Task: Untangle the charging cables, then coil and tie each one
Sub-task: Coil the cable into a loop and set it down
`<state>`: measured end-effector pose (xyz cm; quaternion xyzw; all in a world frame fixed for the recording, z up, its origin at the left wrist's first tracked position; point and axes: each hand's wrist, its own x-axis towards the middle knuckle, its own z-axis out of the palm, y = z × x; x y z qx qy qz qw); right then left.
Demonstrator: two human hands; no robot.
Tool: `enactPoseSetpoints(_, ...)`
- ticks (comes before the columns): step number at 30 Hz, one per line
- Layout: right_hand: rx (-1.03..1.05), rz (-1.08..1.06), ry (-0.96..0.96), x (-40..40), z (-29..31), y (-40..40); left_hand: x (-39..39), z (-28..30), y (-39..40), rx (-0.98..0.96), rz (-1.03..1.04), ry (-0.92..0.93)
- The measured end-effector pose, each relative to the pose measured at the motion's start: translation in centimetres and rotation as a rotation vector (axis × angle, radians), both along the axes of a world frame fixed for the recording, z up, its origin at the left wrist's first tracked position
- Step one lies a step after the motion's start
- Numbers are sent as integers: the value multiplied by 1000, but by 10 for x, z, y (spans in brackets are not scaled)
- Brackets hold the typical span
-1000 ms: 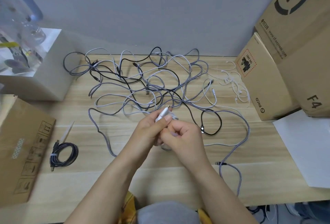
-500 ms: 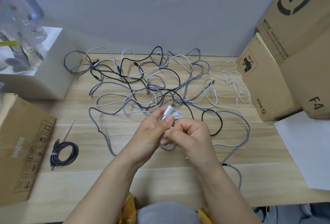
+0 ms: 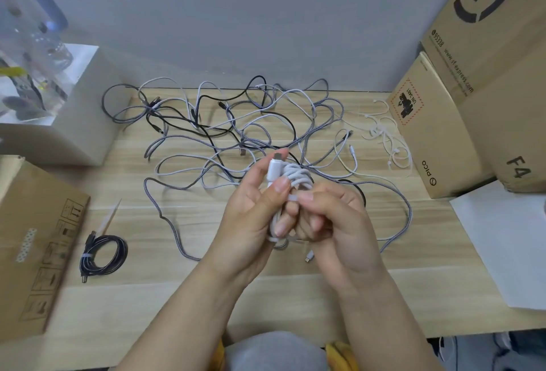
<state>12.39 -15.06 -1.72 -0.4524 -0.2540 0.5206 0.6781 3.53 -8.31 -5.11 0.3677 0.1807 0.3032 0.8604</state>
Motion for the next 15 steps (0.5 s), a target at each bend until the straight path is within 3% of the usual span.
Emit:
enactPoseSetpoints(6,-89,-106,-133,-1,3,-2,-2,6,3,7,91,95)
enactPoseSetpoints(12,24,-182,-203,2,7,-10,4,10,1,-13,35,117)
enactPoseSetpoints(15,91,-184,-116,3,5,-10,7,12,1,-31,9,105)
